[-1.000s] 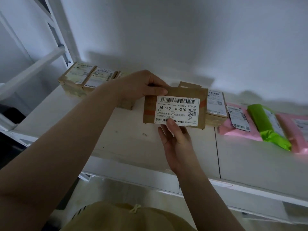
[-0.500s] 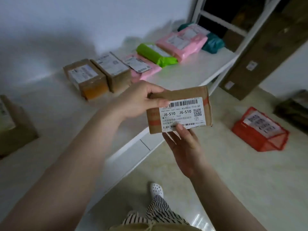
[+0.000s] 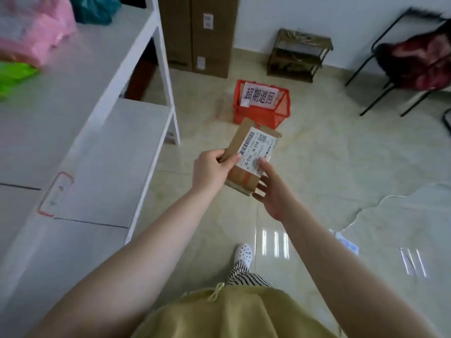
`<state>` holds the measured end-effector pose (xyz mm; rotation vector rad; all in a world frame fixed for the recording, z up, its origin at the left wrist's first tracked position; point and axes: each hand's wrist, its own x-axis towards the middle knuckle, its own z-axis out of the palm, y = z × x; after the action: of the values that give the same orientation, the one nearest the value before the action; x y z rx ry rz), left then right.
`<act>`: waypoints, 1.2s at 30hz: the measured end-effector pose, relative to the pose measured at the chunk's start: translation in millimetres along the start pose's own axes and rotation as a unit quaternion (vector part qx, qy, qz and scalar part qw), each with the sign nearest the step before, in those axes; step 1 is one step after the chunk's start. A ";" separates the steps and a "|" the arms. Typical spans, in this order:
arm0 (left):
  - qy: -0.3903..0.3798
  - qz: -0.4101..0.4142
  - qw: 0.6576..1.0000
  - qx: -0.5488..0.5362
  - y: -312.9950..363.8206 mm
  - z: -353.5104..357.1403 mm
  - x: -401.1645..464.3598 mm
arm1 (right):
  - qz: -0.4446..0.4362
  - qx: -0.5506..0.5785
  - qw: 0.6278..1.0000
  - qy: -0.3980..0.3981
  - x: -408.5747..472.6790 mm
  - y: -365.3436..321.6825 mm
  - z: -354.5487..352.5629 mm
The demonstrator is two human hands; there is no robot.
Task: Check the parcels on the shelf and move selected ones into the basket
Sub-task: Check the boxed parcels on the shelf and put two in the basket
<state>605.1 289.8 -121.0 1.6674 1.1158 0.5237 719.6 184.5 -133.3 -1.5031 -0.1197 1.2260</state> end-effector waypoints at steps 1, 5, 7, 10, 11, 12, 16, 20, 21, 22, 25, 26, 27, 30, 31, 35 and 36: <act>-0.014 -0.008 1.000 -0.001 4.1 17.3 13.9 | 0.000 -0.010 1.000 -0.005 12.8 -5.9 -17.6; -0.077 -0.057 0.994 -0.058 22.9 77.7 77.0 | 0.008 -0.021 1.000 0.004 70.4 -38.8 -79.8; -0.105 -0.091 0.985 -0.098 33.2 101.9 109.8 | 0.013 -0.023 1.000 0.013 97.4 -61.2 -102.5; -0.122 -0.134 0.973 -0.144 58.0 131.9 157.8 | 0.019 -0.032 0.999 0.024 137.4 -102.2 -126.9; -0.122 -0.142 0.970 -0.157 67.8 139.9 173.1 | 0.019 -0.040 0.999 0.024 150.4 -117.4 -132.5; -0.119 -0.146 0.968 -0.168 76.8 147.2 188.8 | 0.020 -0.047 0.999 0.018 163.3 -132.6 -137.0; -0.105 -0.146 0.967 -0.181 103.4 171.2 252.5 | 0.018 -0.052 0.998 -0.003 218.2 -184.4 -146.9; -0.100 -0.159 0.966 -0.177 109.9 192.9 328.7 | 0.024 -0.043 0.999 0.001 286.1 -224.1 -152.5; -0.100 -0.164 0.965 -0.176 110.7 198.0 348.2 | 0.028 -0.040 0.999 0.004 302.7 -233.4 -153.5; -0.101 -0.167 0.965 -0.175 112.6 203.0 368.6 | 0.032 -0.037 0.999 0.008 319.3 -243.1 -154.4; -0.113 -0.172 0.965 -0.164 124.1 217.9 427.4 | 0.045 -0.023 0.998 0.023 365.6 -274.2 -156.4; -0.118 -0.172 0.965 -0.158 129.5 222.7 444.4 | 0.049 -0.020 0.998 0.030 378.9 -284.3 -157.3; -0.123 -0.171 0.965 -0.155 135.4 228.4 462.3 | 0.049 -0.018 0.998 0.036 393.3 -295.0 -159.4; -0.133 -0.175 0.964 -0.152 153.6 248.2 516.9 | 0.050 -0.009 0.997 0.053 435.0 -328.9 -168.8; -0.136 -0.175 0.964 -0.149 160.1 257.4 536.5 | 0.049 -0.005 0.997 0.057 450.0 -341.4 -173.8; -0.132 -0.181 0.963 -0.147 174.0 293.2 596.4 | 0.051 -0.005 0.996 0.068 503.4 -378.8 -194.8; -0.130 -0.184 0.963 -0.149 174.6 301.4 609.3 | 0.054 -0.007 0.996 0.070 516.5 -385.7 -199.8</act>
<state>1201.5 654.5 -183.5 1.1910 1.0612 0.2113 1299.1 526.6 -184.8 -1.6192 0.0471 1.2018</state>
